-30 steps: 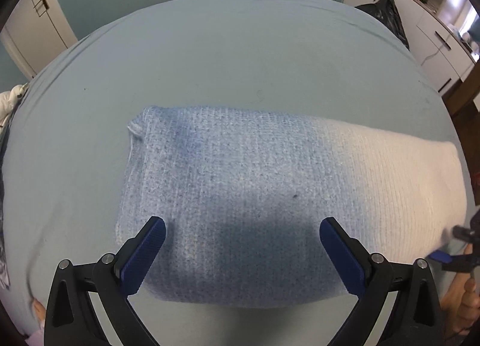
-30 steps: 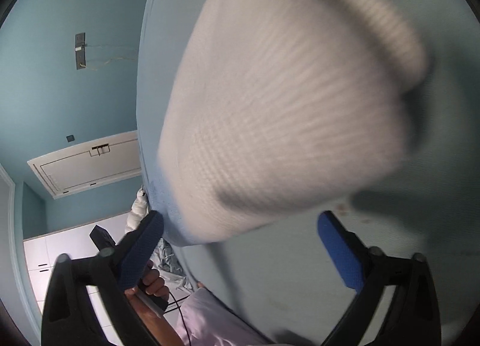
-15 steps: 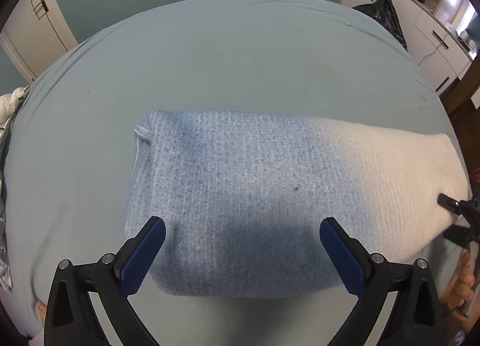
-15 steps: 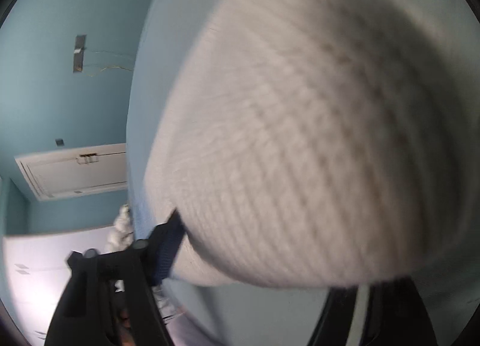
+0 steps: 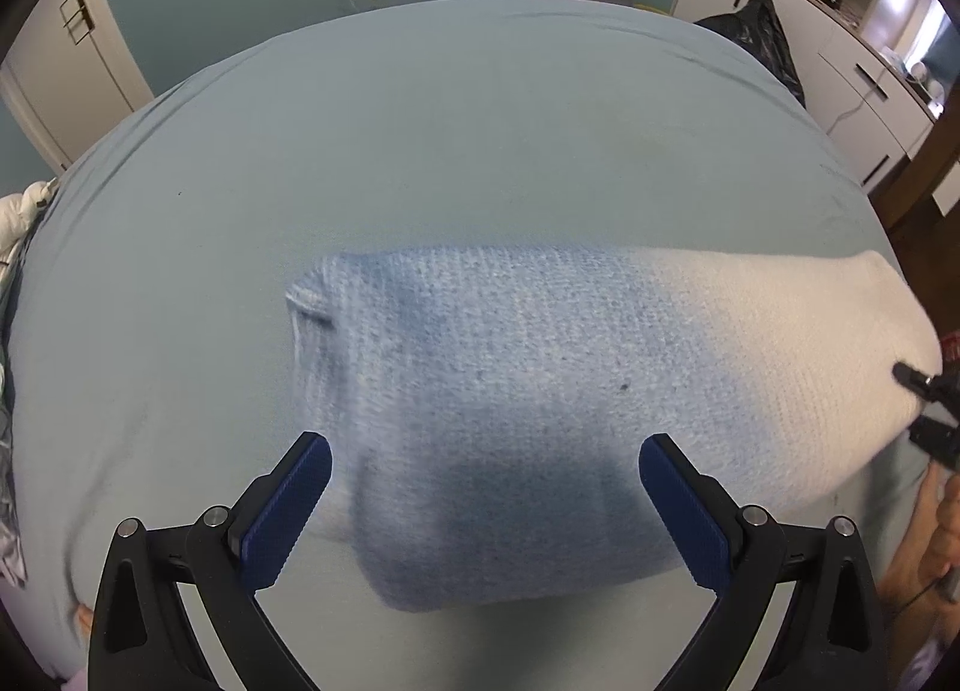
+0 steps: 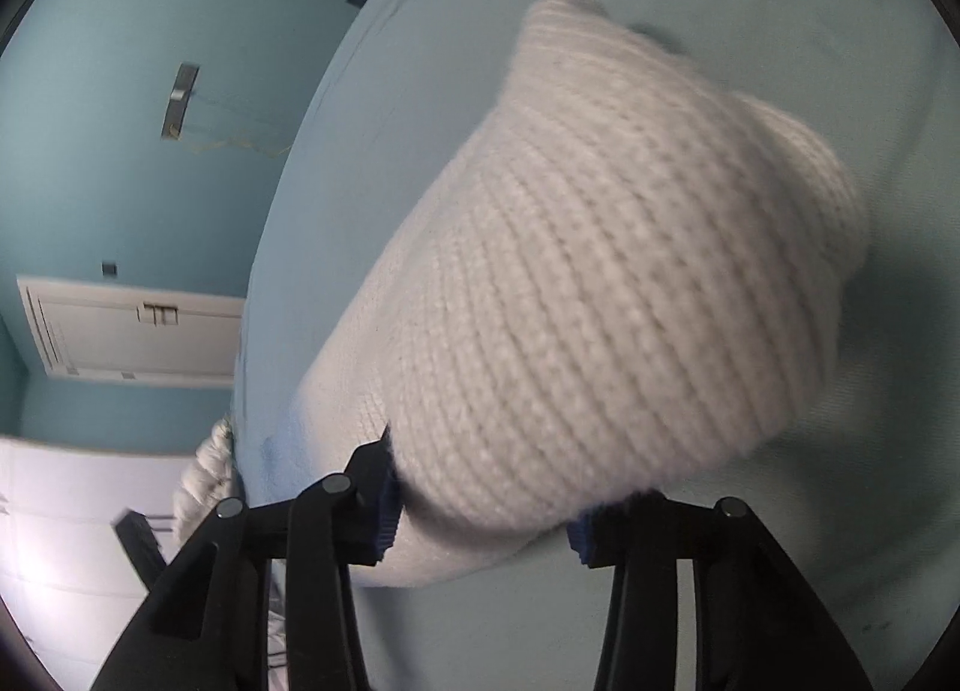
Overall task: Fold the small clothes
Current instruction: 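Grasp the cream end of the roll with the right tool and lift it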
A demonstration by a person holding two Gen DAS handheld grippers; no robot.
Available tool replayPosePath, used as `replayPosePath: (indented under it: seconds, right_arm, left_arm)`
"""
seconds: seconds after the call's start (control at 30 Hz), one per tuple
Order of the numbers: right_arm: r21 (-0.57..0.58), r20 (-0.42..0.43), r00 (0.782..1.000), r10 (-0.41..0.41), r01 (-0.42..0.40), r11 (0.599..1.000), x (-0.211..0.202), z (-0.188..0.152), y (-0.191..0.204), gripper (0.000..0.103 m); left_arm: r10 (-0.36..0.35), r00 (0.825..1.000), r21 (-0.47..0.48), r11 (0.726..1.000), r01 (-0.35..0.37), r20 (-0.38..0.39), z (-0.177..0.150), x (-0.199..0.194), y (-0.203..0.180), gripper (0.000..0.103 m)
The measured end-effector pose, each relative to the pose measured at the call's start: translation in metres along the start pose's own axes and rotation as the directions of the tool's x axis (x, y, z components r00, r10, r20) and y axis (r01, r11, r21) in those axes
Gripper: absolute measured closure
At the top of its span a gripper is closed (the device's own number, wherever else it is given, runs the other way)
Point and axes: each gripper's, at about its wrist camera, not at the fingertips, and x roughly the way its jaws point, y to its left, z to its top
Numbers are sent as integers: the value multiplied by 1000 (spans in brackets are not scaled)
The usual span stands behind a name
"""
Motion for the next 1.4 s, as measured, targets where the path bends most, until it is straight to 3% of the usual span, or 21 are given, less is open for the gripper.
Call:
replayPosePath:
  seconds: [0.17, 0.33, 0.4, 0.53, 0.67, 0.73, 0.83, 0.9, 0.97, 1.0, 1.2, 1.4]
  right_arm:
    - [-25, 64, 998, -6, 7, 1000, -38, 12, -16, 68]
    - [-53, 71, 997, -40, 44, 998, -41, 3, -39, 69]
    - [-72, 78, 996, -52, 57, 996, -39, 1, -30, 70]
    - [-149, 126, 988, -83, 102, 984, -52, -1, -16, 74]
    - [-203, 140, 984, -114, 141, 969, -18, -19, 3, 75]
    - [-139, 99, 988, -121, 134, 981, -7, -18, -9, 74]
    - [72, -5, 1000, -20, 21, 997, 0, -6, -47, 64]
    - [186, -22, 998, 61, -56, 981, -3, -3, -78, 52]
    - [250, 8, 999, 48, -49, 967, -11, -4, -101, 20]
    - [273, 24, 999, 40, -45, 961, -13, -4, -109, 16]
    - [414, 65, 987, 148, -162, 896, 3, 9, -134, 14]
    - [413, 139, 988, 70, -122, 903, 22, 34, -125, 15]
  left_arm:
    - [12, 1000, 5, 1000, -12, 23, 6, -19, 2, 0]
    - [19, 998, -28, 999, -18, 58, 15, -21, 0, 0]
    - [2, 997, -25, 1000, 0, 74, 14, -12, -15, 0]
    - [-65, 996, 92, 994, 60, 54, 5, 12, -67, 0]
    - [40, 998, 275, 960, -54, 55, -13, 49, -133, 0]
    - [76, 995, 296, 951, -90, 60, -19, 63, -146, 0]
    - [51, 997, 241, 968, -63, 57, -20, 70, -142, 0]
    - [5, 999, 197, 980, -11, 32, -17, 73, -132, 0]
    - [-21, 999, 190, 982, 15, 29, -16, 74, -127, 0]
    - [-24, 999, 194, 981, 17, 32, -16, 74, -127, 0]
    - [2, 998, 193, 981, -14, 63, -27, 72, -131, 0]
    - [-3, 998, 187, 982, -8, 57, -27, 72, -134, 0]
